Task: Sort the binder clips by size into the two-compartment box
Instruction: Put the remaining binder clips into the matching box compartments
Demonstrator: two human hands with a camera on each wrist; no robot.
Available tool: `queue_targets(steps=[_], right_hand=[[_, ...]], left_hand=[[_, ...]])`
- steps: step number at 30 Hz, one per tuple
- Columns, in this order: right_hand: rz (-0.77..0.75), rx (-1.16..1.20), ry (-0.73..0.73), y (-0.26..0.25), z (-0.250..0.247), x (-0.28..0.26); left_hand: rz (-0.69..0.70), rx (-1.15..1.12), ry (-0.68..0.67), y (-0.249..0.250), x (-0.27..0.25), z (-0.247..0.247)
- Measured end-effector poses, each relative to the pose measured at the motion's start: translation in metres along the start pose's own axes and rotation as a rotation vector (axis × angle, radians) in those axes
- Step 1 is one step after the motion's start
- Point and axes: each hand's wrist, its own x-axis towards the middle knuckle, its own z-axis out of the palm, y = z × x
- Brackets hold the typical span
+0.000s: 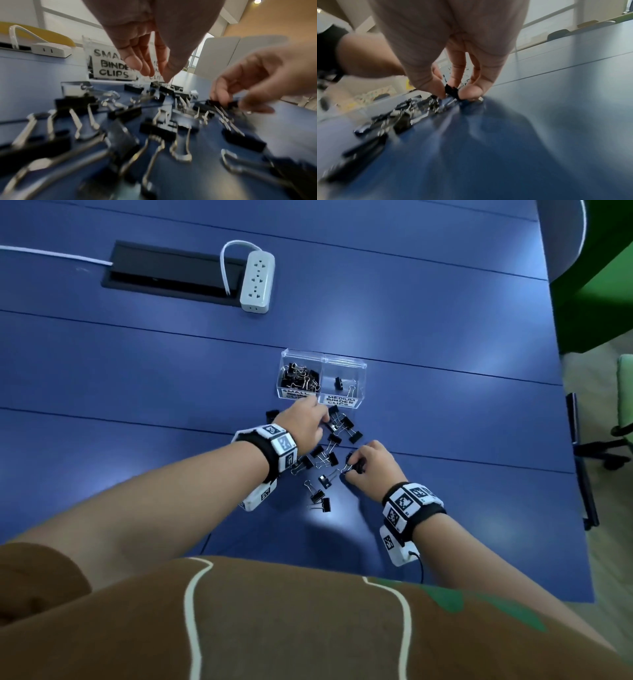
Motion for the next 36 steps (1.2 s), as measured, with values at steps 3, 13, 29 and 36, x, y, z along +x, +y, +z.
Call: queue_targets(steps=[3, 13, 29, 36], right_hand=[[0.038, 0.145, 0.08, -0.01, -0.012, 0.015], [-0.041, 0.222, 0.323, -0.064, -0.068, 0.088], [0.001, -0.16, 0.021, -0.022, -0.012, 0.044], [-0.088, 0.095, 0.319, -0.051, -0.047, 0.056]], left_hand=[[-0.056, 0.106, -0.084, -0.008, -0.009, 0.013], [-0.08, 0.05, 0.021, -0.013, -0.014, 0.011], [-0.176, 0.202, -0.024, -0.012, -0.003, 0.006], [-0.109, 0.29, -0.079, -0.014, -0.004, 0.006]])
